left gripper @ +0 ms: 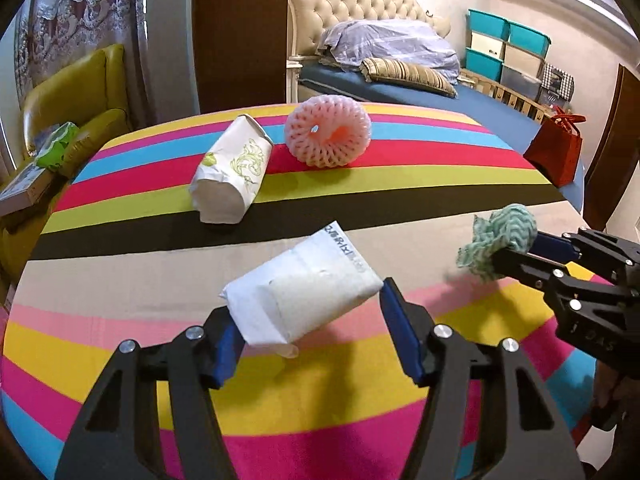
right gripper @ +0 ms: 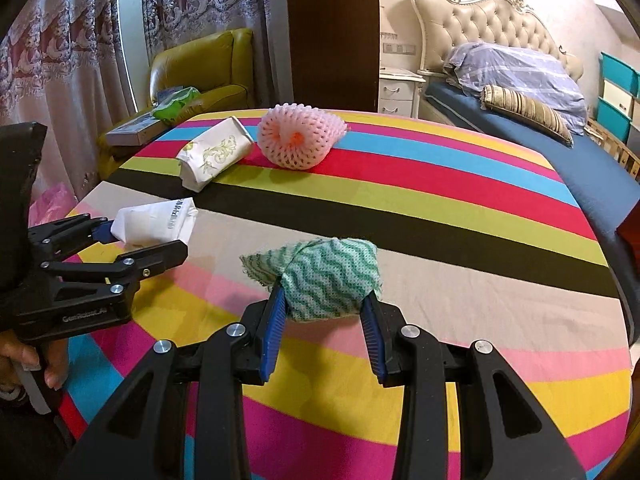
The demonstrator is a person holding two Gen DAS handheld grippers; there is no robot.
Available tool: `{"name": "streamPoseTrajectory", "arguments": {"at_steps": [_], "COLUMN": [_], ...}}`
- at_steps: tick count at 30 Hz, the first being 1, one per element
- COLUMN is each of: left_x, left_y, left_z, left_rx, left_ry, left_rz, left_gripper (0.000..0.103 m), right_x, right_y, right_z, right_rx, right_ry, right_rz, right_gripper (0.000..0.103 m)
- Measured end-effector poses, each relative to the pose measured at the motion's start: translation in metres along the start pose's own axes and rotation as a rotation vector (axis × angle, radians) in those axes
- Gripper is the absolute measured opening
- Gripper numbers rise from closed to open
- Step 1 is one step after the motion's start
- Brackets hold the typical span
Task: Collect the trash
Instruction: 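Grasp the green cloth with the right tool while the left grasps a white tissue pack, then carry the green cloth and tissue pack over to the pink bin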
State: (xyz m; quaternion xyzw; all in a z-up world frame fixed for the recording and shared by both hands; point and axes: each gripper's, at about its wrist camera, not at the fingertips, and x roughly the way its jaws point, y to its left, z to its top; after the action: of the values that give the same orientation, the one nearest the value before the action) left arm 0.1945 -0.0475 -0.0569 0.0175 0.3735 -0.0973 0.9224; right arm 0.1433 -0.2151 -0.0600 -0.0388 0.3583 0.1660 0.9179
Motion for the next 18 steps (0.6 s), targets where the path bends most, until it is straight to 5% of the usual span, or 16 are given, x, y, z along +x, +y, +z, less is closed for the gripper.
{"name": "streamPoseTrajectory", "arguments": {"at_steps": [18], "left_x": [-0.048], "left_y": [0.012], "left_z": [-0.049], "left_rx": [-0.056], "left_ry": [-0.092], "left_rz": [0.051], "left_gripper": [0.062], "right_x": [-0.015], "right_y": [0.034], "right_z": [-0.018], "right_rx": [0.064], "right_ry": [-0.07], "right_rz": [0.008], "right_gripper": [0.035]}}
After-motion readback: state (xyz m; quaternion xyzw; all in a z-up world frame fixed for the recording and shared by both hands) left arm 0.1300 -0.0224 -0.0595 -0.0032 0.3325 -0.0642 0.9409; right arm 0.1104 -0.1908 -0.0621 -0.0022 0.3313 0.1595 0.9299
